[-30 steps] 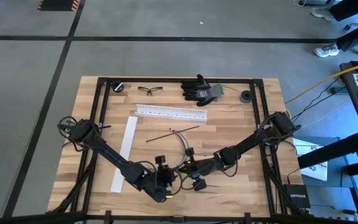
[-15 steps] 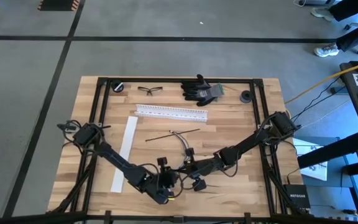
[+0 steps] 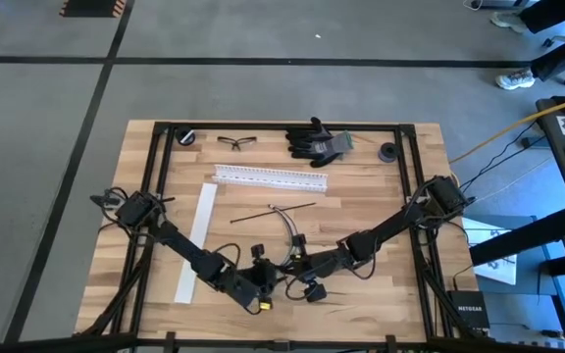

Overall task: Ziptie cables
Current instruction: Wrap the black zip tie on the cable

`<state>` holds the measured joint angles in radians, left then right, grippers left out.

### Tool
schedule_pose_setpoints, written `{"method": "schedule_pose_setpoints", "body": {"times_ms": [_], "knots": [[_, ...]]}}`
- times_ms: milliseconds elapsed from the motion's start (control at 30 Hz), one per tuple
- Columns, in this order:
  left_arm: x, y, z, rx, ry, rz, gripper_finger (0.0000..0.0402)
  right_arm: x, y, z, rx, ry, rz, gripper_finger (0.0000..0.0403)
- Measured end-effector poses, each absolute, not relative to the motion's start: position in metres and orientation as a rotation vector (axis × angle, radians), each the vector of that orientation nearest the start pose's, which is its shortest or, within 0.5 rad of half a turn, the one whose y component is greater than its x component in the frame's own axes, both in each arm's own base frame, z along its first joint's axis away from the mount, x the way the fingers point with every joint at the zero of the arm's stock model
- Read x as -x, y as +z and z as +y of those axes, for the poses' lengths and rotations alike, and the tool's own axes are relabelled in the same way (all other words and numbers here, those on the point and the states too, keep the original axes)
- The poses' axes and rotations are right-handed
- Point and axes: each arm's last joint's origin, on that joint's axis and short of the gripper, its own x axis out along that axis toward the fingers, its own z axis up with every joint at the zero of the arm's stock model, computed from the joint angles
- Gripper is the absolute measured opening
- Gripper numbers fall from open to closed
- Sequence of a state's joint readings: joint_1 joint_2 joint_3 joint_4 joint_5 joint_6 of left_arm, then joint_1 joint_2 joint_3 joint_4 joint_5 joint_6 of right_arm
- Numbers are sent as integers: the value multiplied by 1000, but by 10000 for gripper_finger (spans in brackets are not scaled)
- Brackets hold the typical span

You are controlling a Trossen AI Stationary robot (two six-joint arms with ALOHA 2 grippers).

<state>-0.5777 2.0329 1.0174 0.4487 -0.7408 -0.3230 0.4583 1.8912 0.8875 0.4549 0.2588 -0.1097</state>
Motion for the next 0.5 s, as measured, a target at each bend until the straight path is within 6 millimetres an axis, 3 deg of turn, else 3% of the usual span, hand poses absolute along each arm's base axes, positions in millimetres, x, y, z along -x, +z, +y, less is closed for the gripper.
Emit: {"method": "schedule_pose_setpoints", "body": {"times_ms": [500], "knots": [[-338, 126, -188, -44, 211, 405, 100, -333, 131, 155, 295, 219, 492, 0]]}}
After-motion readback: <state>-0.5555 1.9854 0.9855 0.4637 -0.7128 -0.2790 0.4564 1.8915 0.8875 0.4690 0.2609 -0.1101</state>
